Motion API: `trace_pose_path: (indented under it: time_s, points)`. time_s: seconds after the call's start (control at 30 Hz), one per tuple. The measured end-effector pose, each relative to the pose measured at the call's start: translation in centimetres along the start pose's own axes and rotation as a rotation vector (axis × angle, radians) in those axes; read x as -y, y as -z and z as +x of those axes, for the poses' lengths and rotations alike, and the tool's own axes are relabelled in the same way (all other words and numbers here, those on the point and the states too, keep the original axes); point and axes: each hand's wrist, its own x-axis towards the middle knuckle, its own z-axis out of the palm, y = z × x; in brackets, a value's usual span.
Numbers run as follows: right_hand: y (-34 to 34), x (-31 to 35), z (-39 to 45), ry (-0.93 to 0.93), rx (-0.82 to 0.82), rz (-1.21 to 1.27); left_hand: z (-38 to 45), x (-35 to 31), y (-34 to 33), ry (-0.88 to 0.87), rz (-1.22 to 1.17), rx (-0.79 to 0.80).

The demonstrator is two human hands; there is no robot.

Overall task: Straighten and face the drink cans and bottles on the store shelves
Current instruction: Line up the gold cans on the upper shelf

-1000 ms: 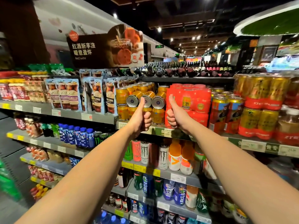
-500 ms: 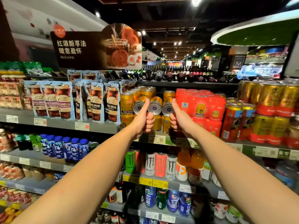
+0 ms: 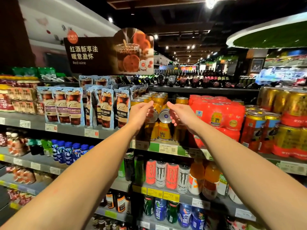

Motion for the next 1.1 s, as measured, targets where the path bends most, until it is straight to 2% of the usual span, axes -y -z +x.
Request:
trace_pose_path:
  time_s: [0.17,0.4,0.53,0.67,0.93,1.1]
  points:
    - [-1.0,-3.0,0.3,-0.055,0.044,-0.019,-1.7,2.6,0.7,-0.034,0.008,-0.030]
    - [-4.6,-11.3,-3.1,-0.141,0.058,0.202,-7.2,10.3,-0.2,0.034,0.052,-0.075]
    - [-6.5,-15.2,-3.9,-0.212,0.117,0.180,-9.1,14.8,0.8,0.107,0.069,-0.142]
    - [-8.9,-17.9,-4.4,-0.184,0.130,0.089,-10.2,18.2,2.1,0.169,0.071,-0.193]
    - [-13.8,-20.9,-4.4,-0.203,0.155,0.084,-11.5,22.5,4.5,0.251,0.164,-0.187]
    - [-15.4,-21.4,-2.9,-0.123,0.218,-0.021,-11.1,23.3,7.0,0.307,0.286,-0.193]
